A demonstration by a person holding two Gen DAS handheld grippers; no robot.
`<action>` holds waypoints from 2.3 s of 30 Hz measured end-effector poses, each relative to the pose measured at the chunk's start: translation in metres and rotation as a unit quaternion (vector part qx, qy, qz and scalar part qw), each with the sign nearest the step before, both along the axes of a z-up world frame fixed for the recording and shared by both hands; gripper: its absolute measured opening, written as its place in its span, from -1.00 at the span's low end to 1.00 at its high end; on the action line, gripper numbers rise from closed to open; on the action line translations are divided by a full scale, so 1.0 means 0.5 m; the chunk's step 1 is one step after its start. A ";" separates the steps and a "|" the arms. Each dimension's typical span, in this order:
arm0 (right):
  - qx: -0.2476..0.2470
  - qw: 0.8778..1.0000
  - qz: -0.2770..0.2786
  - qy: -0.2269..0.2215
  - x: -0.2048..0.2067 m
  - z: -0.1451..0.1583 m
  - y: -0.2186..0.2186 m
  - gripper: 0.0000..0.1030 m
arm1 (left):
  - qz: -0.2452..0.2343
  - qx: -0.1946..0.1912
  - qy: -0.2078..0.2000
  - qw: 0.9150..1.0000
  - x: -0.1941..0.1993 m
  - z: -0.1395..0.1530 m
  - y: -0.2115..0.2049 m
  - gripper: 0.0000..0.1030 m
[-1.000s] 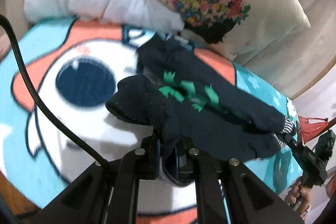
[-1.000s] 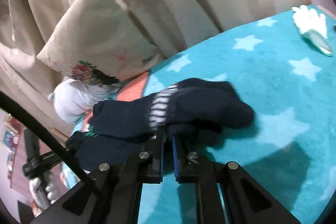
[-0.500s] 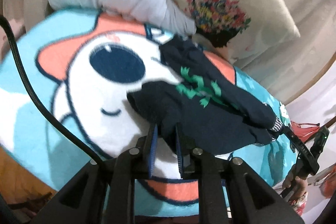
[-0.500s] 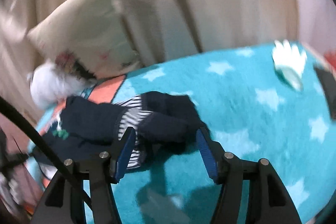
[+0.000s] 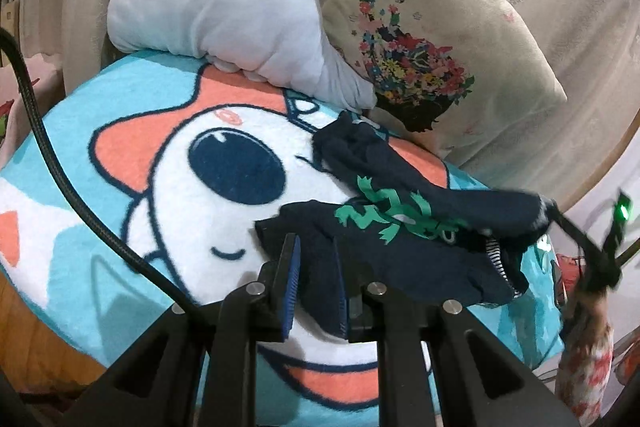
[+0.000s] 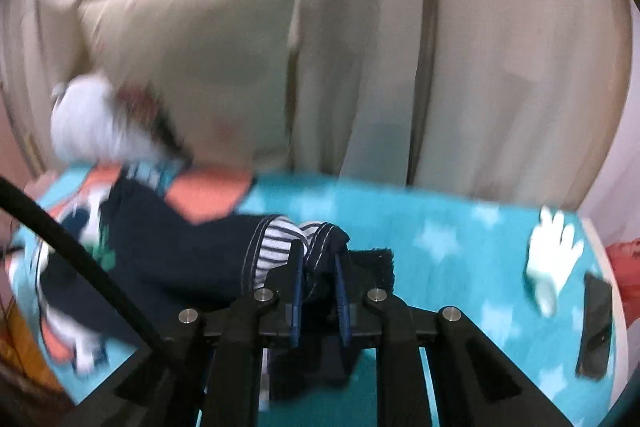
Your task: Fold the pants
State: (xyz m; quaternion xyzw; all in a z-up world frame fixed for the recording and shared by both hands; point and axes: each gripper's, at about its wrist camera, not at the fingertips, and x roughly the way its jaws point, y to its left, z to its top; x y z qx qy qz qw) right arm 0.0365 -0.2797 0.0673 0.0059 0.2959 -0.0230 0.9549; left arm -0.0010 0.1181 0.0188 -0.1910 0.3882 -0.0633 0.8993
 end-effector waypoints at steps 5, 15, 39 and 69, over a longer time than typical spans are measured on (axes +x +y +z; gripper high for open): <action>-0.005 0.993 -0.052 0.106 0.132 -0.078 -0.038 -0.22 | -0.007 -0.004 0.008 1.000 -0.004 -0.004 -0.011 -0.69; 0.215 0.970 -0.056 0.102 -0.108 -0.177 -0.126 0.25 | -0.009 -0.009 0.023 1.000 0.033 -0.035 -0.010 -0.53; 0.116 0.985 -0.098 0.076 -0.258 -0.143 -0.132 -0.22 | 0.012 0.026 0.020 0.999 -0.012 -0.009 -0.016 -0.17; -0.004 0.956 0.165 0.244 0.270 -0.193 0.124 0.03 | -0.148 0.126 0.090 0.977 0.438 -0.091 -0.207 -0.46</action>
